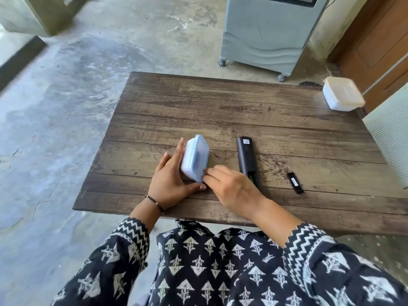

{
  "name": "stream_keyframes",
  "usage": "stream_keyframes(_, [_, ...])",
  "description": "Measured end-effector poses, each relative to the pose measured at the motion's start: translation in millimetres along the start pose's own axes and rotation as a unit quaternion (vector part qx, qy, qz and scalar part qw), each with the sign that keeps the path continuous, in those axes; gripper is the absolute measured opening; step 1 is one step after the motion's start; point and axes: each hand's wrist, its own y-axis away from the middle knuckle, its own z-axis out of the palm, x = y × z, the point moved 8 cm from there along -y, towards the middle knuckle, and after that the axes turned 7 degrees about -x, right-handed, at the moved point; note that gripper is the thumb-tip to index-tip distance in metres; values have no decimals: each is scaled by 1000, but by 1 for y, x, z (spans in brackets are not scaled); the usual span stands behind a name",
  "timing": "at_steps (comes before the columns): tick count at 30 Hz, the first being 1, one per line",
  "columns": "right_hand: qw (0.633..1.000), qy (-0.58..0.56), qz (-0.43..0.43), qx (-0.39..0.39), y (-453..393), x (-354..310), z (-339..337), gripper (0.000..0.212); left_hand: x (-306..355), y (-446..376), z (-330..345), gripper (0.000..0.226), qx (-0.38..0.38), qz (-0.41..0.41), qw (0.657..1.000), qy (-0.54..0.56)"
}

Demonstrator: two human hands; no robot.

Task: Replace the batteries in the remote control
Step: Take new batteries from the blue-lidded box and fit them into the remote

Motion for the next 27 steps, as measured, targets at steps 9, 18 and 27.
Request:
stream_keyframes(9, [998, -22, 58, -18, -21, 8, -12, 71, -3, -1, 7, 105, -24, 25, 999, -5])
stream_keyframes(18, [999, -31, -6, -21, -18, -4, -8, 39, -8, -15, 2, 133, -81, -8, 997, 16])
stream_keyframes(27, [997, -40, -27, -61, -18, 5, -13, 38, -11, -11, 7, 121, -25, -9, 997, -70])
